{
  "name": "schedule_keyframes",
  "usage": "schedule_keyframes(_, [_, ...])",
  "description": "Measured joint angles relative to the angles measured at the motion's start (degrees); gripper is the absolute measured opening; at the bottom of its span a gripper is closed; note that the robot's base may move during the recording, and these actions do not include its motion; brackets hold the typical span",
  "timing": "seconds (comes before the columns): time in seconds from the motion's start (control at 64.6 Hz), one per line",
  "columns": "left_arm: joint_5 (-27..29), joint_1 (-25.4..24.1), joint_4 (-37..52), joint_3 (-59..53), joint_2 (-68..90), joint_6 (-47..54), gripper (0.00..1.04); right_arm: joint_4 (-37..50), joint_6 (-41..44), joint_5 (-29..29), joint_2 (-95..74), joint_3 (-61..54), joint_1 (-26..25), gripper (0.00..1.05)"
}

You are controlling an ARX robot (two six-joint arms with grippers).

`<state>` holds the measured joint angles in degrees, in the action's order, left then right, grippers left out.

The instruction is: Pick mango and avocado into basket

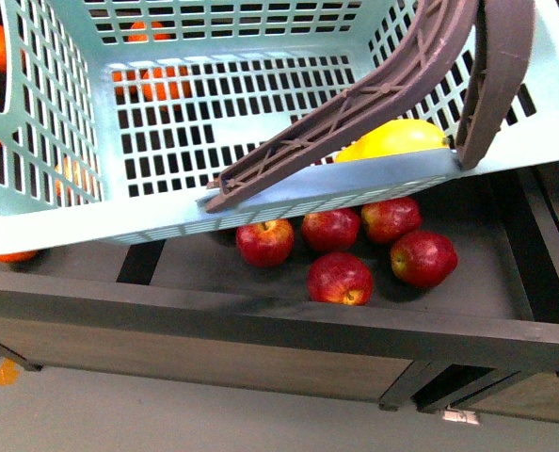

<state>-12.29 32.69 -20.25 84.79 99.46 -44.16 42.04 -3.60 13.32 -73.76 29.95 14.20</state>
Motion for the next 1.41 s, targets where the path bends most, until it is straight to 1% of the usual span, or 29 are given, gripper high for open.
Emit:
schedule_keyframes(0.031, [0.07, -0.02, 0.00, 0.00, 0.00, -0.13, 0.14, 1.55, 0.72, -0.24, 1.29, -2.01, -0.68, 0.62])
schedule_keyframes(0.093, [0.24, -0.04, 0.00, 0.00, 0.00, -0.07, 0.14, 3.32, 1.97, -1.95, 5.29, -6.67, -2.34, 0.47])
schedule_keyframes(0.124, [0.26, -0.02, 0.00, 0.00, 0.00, -0.02, 0.14, 3.45, 2.14, -2.34, 6.05, -7.56, -2.69, 0.43])
schedule_keyframes(0.186, [0.24, 0.02, 0.00, 0.00, 0.00, -0.02, 0.14, 3.69, 2.45, -3.23, 8.04, -10.19, -3.76, 0.33])
schedule_keyframes(0.217, [0.24, 0.00, 0.00, 0.00, 0.00, -0.04, 0.14, 3.72, 2.64, -3.80, 9.29, -11.85, -4.46, 0.26])
schedule_keyframes(0.263, [0.24, 0.00, 0.00, 0.00, 0.00, -0.04, 0.14, 3.72, 2.89, -4.42, 10.62, -13.38, -5.05, 0.19])
schedule_keyframes(0.294, [0.26, 0.00, 0.00, 0.00, 0.00, -0.04, 0.14, 3.69, 3.02, -5.09, 12.00, -14.75, -5.60, 0.12])
schedule_keyframes(0.356, [0.37, 0.00, 0.00, 0.00, 0.00, 0.00, 0.14, 3.61, 3.10, -5.90, 14.12, -16.52, -6.34, 0.02])
schedule_keyframes(0.603, [0.22, 0.00, 0.00, 0.00, 0.00, -0.02, 0.14, 0.09, 3.28, -8.74, 23.80, -22.80, -9.38, 0.02])
schedule_keyframes(0.665, [0.24, 0.00, 0.00, 0.00, 0.00, -0.02, 0.14, -1.18, 3.37, -12.46, 26.01, -23.80, -11.78, 0.02])
schedule_keyframes(0.758, [0.26, 0.00, 0.00, 0.00, 0.00, -0.02, 0.14, -3.04, 3.37, -12.94, 29.18, -25.05, -13.81, 0.02])
schedule_keyframes(0.944, [0.26, 0.00, 0.00, 0.00, 0.00, -0.02, 0.14, -7.19, 3.39, -13.18, 35.30, -26.97, -13.99, 0.02])
schedule_keyframes(0.99, [0.28, 0.00, 0.00, 0.00, 0.00, -0.02, 0.14, -5.22, 3.39, -13.18, 35.76, -28.57, -14.01, 0.02])
schedule_keyframes(1.067, [0.26, 0.00, 0.00, 0.00, 0.00, 0.02, 0.14, -7.17, 3.43, -13.29, 37.73, -28.96, -14.01, 0.02])
schedule_keyframes(1.083, [0.26, 0.00, 0.00, 0.00, 0.00, 0.00, 0.14, -7.45, 3.48, -13.35, 38.14, -28.96, -14.01, 0.03])
schedule_keyframes(1.098, [0.24, 0.04, 0.00, 0.00, 0.00, -0.02, 0.14, -7.91, 3.45, -13.33, 39.54, -28.96, -14.01, 0.46])
schedule_keyframes(1.114, [0.26, 0.04, 0.00, 0.00, 0.00, -0.02, 0.14, -7.91, 3.45, -13.33, 39.54, -28.96, -14.01, 0.49])
schedule_keyframes(1.176, [0.28, -0.02, 0.00, 0.00, 0.00, -0.04, 0.14, -7.93, 3.45, -13.33, 39.58, -28.96, -14.01, 0.58])
schedule_keyframes(1.346, [0.26, 0.00, 0.00, 0.00, 0.00, -0.02, 0.14, -7.93, 3.43, -13.33, 39.58, -28.96, -14.01, 0.87])
schedule_keyframes(1.408, [0.26, 0.00, 0.00, 0.00, 0.00, -0.02, 0.14, -7.93, 3.43, -13.33, 39.58, -28.96, -14.01, 0.95])
